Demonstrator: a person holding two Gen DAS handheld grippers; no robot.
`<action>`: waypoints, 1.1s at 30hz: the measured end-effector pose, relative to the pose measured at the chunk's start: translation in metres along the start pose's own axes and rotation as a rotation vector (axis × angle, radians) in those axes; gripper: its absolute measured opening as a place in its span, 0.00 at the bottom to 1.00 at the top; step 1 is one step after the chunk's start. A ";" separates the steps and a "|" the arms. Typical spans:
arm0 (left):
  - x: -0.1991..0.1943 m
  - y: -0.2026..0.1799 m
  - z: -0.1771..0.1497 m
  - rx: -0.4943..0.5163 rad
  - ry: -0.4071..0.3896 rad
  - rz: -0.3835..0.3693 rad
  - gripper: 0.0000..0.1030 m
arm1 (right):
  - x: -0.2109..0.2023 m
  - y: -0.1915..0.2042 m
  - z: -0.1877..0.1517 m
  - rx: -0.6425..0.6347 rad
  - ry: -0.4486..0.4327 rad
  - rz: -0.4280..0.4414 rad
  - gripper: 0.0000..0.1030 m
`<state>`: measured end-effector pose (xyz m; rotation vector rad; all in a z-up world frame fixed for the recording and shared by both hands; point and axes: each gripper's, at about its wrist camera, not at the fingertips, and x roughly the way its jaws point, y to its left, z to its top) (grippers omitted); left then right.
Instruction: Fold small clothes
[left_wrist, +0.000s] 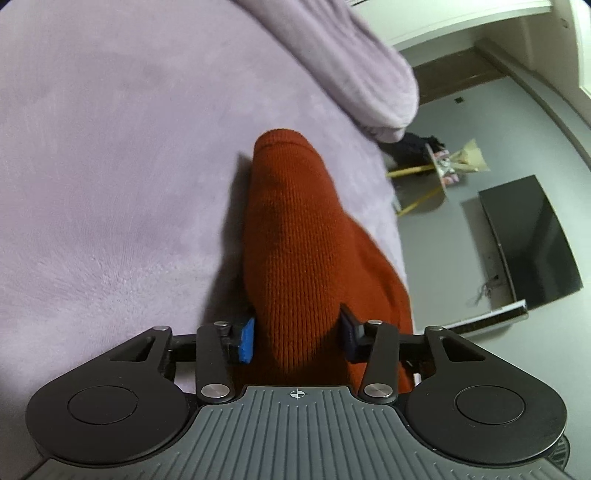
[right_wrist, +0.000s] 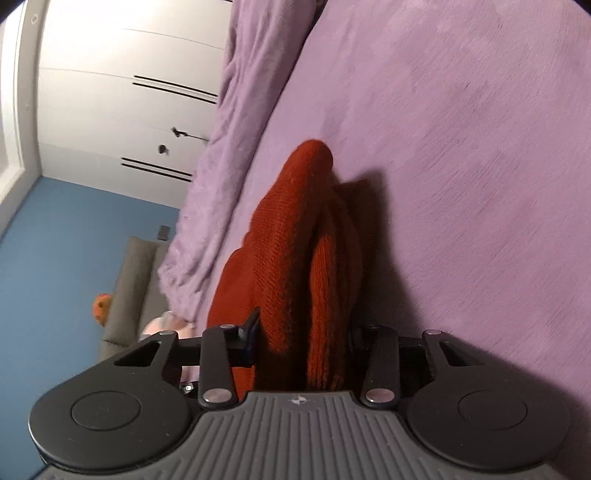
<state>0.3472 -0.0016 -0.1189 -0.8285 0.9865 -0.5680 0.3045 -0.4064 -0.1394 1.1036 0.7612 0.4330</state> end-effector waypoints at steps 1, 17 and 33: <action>-0.007 -0.004 -0.001 0.015 -0.005 -0.005 0.45 | 0.004 0.004 -0.005 0.007 0.014 0.017 0.38; -0.165 -0.010 -0.039 0.188 -0.119 0.425 0.47 | 0.027 0.098 -0.112 -0.261 -0.037 -0.312 0.62; -0.026 -0.022 0.023 0.367 -0.107 0.701 0.69 | 0.174 0.141 -0.119 -0.528 -0.030 -0.687 0.05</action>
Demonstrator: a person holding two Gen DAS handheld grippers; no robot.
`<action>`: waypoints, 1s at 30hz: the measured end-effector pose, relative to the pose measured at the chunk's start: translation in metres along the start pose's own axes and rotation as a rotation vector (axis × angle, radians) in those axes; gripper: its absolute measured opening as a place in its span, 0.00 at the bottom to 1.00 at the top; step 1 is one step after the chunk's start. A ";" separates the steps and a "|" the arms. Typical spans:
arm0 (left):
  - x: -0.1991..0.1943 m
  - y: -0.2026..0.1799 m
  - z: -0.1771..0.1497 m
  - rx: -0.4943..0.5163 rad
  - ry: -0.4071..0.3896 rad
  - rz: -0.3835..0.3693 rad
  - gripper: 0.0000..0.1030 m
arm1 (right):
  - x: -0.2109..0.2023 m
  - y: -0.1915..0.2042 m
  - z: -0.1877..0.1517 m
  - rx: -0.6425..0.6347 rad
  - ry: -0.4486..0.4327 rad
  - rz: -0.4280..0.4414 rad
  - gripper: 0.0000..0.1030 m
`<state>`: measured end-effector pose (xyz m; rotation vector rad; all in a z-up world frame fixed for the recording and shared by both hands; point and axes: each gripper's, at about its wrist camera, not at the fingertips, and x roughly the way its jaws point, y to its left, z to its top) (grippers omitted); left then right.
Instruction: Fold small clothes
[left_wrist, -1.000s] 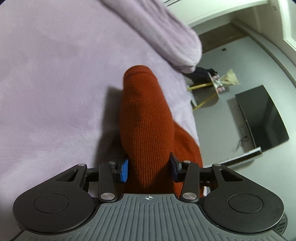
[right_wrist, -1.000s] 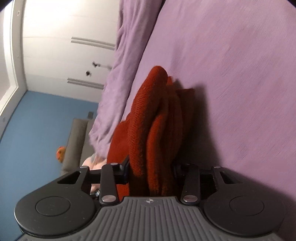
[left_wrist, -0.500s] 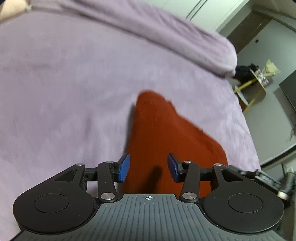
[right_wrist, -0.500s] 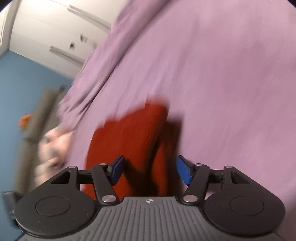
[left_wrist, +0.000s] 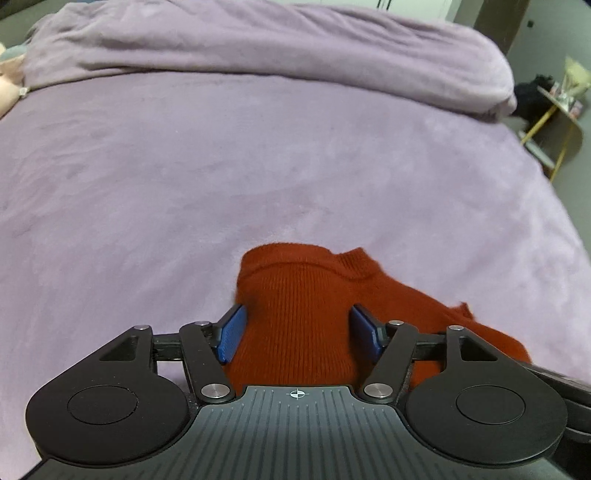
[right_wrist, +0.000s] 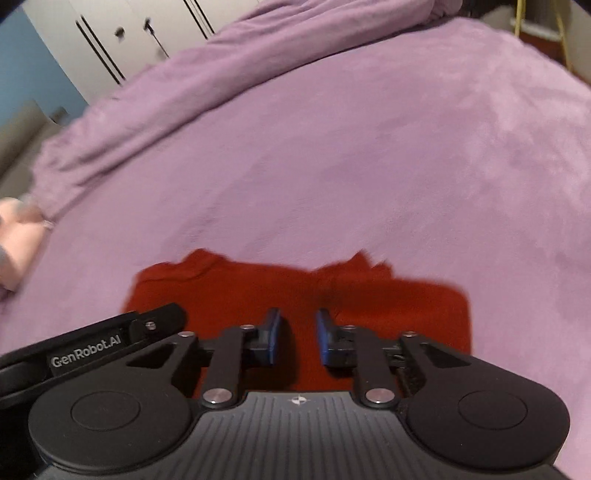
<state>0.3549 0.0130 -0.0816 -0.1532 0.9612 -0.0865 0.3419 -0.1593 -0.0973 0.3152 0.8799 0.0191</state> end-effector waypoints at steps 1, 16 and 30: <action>0.007 -0.001 0.001 0.001 0.007 0.006 0.71 | 0.005 -0.005 0.000 0.006 -0.011 0.004 0.04; -0.036 0.011 -0.036 -0.014 -0.037 -0.006 0.87 | -0.065 -0.012 -0.057 -0.104 -0.196 0.087 0.20; -0.127 0.032 -0.137 -0.010 -0.004 0.063 0.88 | -0.134 -0.030 -0.127 -0.214 -0.105 -0.029 0.41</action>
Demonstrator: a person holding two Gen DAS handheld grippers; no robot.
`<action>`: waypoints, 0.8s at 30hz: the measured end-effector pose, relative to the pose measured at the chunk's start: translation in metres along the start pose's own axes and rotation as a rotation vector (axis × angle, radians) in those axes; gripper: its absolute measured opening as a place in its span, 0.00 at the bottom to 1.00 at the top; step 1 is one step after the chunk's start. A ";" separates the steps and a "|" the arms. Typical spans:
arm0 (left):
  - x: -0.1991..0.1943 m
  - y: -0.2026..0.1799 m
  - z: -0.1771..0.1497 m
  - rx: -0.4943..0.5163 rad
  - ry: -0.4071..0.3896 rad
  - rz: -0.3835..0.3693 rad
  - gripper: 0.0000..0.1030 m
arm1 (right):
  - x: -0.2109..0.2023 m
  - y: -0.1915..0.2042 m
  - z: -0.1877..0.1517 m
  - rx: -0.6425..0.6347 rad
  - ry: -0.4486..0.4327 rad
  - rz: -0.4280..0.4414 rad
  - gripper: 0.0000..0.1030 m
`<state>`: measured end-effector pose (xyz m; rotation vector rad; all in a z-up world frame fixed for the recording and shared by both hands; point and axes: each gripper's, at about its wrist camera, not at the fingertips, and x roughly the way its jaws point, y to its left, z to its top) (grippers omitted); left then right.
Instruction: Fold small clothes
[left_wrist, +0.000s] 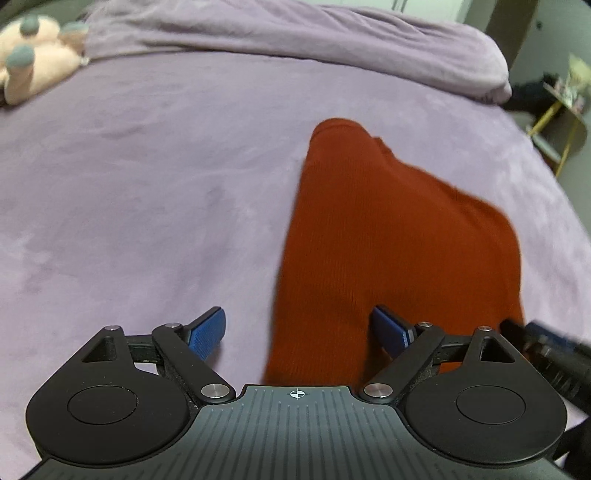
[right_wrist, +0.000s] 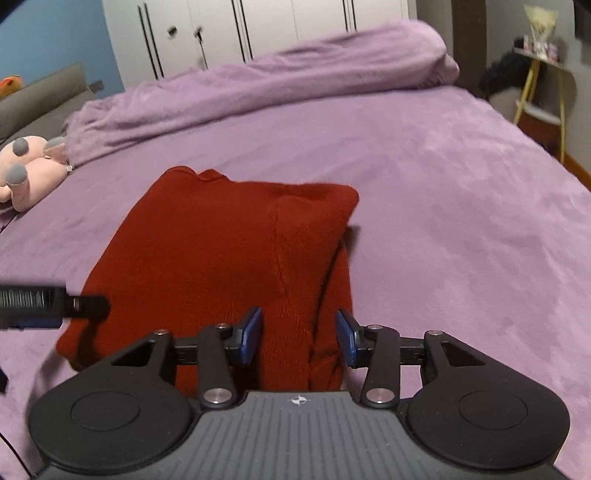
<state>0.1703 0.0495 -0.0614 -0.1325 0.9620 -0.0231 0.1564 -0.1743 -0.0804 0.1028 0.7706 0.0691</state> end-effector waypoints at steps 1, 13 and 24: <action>-0.003 -0.002 -0.003 0.012 0.000 0.011 0.88 | 0.000 0.000 -0.003 0.000 0.020 0.003 0.43; -0.056 0.006 -0.041 0.058 -0.006 0.083 0.92 | -0.052 0.010 -0.072 0.041 0.231 0.091 0.79; -0.077 -0.011 -0.042 0.196 -0.011 0.226 0.95 | -0.076 0.040 -0.044 -0.036 0.227 -0.007 0.96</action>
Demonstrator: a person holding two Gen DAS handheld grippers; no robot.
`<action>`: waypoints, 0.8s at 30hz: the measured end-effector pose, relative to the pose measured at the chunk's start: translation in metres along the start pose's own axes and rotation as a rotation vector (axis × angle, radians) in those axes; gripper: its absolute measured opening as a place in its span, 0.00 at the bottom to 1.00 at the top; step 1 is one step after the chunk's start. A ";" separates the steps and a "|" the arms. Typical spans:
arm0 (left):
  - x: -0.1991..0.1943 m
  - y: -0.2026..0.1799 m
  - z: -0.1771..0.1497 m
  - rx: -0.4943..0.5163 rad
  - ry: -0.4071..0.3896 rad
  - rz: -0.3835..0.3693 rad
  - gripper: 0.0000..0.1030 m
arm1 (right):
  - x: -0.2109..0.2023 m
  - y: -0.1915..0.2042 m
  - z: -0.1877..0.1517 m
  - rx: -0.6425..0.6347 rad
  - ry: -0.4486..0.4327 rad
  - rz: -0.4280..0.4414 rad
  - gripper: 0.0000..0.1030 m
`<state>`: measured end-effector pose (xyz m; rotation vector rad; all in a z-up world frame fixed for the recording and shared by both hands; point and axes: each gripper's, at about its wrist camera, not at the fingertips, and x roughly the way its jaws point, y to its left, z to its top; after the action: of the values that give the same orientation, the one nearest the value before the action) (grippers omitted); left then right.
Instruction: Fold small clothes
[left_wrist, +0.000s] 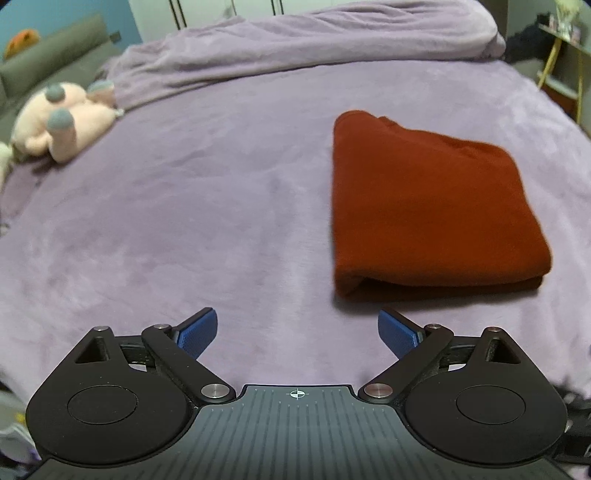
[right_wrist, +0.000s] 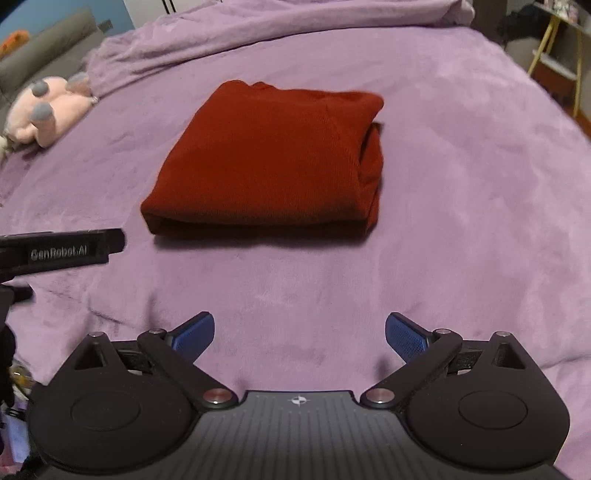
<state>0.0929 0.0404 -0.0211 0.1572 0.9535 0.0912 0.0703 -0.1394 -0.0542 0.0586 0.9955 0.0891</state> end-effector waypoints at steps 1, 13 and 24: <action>0.000 -0.002 0.002 0.019 0.010 0.015 0.96 | 0.000 0.003 0.005 -0.009 0.006 -0.006 0.96; 0.006 -0.003 0.010 0.052 0.085 -0.063 0.98 | 0.009 0.016 0.029 0.026 0.073 -0.136 0.96; 0.009 0.003 0.013 0.028 0.109 -0.090 0.98 | 0.005 0.012 0.033 0.069 0.075 -0.132 0.96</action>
<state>0.1084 0.0429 -0.0204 0.1359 1.0698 0.0032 0.1005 -0.1277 -0.0397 0.0531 1.0750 -0.0641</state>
